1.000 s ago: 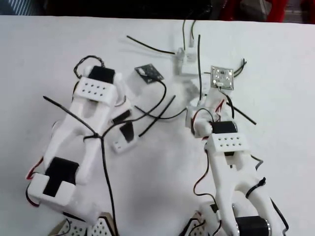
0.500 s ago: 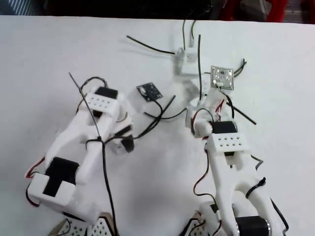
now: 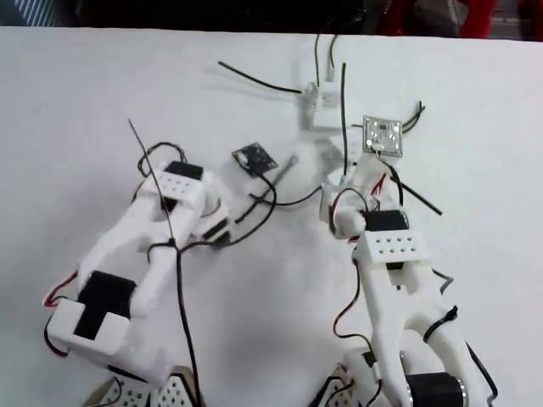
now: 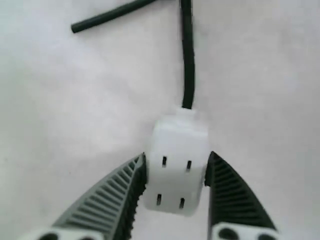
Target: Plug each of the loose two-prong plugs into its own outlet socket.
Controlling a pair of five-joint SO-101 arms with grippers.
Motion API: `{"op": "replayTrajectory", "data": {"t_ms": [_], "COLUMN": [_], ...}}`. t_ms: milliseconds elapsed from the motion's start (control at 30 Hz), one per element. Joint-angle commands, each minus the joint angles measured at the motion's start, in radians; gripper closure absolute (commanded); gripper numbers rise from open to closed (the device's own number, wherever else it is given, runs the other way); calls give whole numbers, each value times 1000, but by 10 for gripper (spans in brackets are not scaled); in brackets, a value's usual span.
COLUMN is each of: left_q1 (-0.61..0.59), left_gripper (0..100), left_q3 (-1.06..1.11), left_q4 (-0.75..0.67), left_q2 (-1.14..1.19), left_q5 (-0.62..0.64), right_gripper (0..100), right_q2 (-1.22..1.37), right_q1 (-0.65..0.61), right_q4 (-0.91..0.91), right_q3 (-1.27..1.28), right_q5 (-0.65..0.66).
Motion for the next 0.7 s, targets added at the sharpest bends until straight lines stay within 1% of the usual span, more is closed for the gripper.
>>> {"op": "replayTrajectory", "data": {"t_ms": [0, 133, 233, 467, 567, 667], "left_q1": [-21, -25, -21, -25, -16, -16], "left_gripper": [782, 661, 665, 669, 669, 669], "left_q3": [-6, -15, -66, -288, -288, -235], "left_q4": [-55, -49, -5, 235, 258, 253], "left_q2": [-5, -15, -15, -47, -166, -351], "left_q5": [157, 259, 272, 278, 278, 275], "right_gripper": [981, 981, 981, 981, 981, 981], "right_q2": [-31, -31, -31, -31, -31, -31], "right_q1": [5, 7, 7, 5, 5, 5], "right_q4": [-18, -18, -18, -18, -18, -18], "right_q3": [-9, -9, -8, -8, -8, -8], "right_q5": [2, 2, 2, 3, 3, 3]}}
